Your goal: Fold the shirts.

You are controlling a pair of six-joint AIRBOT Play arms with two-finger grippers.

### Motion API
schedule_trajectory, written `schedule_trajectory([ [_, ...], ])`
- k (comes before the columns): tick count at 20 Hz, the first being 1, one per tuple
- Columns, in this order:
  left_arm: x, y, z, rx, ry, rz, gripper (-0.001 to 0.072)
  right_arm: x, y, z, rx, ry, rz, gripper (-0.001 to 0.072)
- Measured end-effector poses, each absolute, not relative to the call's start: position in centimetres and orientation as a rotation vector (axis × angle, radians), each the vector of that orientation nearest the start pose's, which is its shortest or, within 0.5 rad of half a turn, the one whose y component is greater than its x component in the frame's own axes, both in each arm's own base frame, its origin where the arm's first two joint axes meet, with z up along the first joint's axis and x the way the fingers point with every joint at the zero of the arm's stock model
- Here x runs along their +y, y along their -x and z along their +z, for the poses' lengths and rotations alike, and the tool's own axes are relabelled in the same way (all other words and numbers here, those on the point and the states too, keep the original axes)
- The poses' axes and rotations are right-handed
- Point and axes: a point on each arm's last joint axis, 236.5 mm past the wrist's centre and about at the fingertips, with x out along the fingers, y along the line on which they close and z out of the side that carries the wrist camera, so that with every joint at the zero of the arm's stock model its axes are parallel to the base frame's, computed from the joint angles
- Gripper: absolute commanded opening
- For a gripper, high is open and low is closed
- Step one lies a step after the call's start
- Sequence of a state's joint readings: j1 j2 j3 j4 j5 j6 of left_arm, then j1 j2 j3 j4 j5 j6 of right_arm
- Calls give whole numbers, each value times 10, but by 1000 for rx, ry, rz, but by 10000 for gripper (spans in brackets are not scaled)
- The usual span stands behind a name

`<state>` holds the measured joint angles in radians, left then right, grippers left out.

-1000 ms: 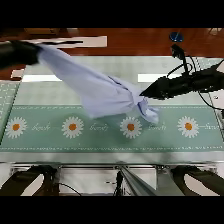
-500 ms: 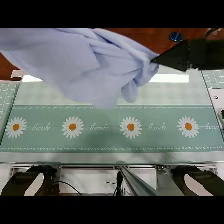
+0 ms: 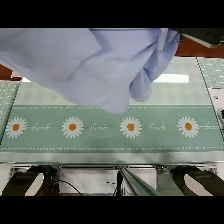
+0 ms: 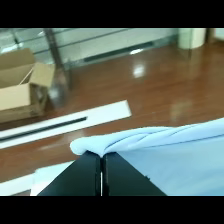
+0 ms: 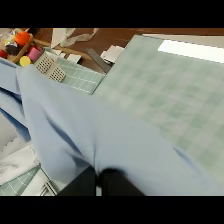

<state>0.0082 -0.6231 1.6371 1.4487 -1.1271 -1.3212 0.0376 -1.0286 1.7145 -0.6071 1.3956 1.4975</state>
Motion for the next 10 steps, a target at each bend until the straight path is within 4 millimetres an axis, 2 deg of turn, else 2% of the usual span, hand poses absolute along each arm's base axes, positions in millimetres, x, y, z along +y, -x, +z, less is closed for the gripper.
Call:
schedule_trajectory([
  [3,-62,-221,452,96,-98,-272,21,208,-269,386,647,-441,945,22],
  [5,-84,-205,440,155,-38,-368,21,206,-250,384,692,-425,945,21],
  [7,-100,-190,419,261,15,-439,21,197,-234,365,780,-374,890,21],
  [10,-113,-168,379,462,79,-497,21,173,-218,323,937,-272,747,21],
])
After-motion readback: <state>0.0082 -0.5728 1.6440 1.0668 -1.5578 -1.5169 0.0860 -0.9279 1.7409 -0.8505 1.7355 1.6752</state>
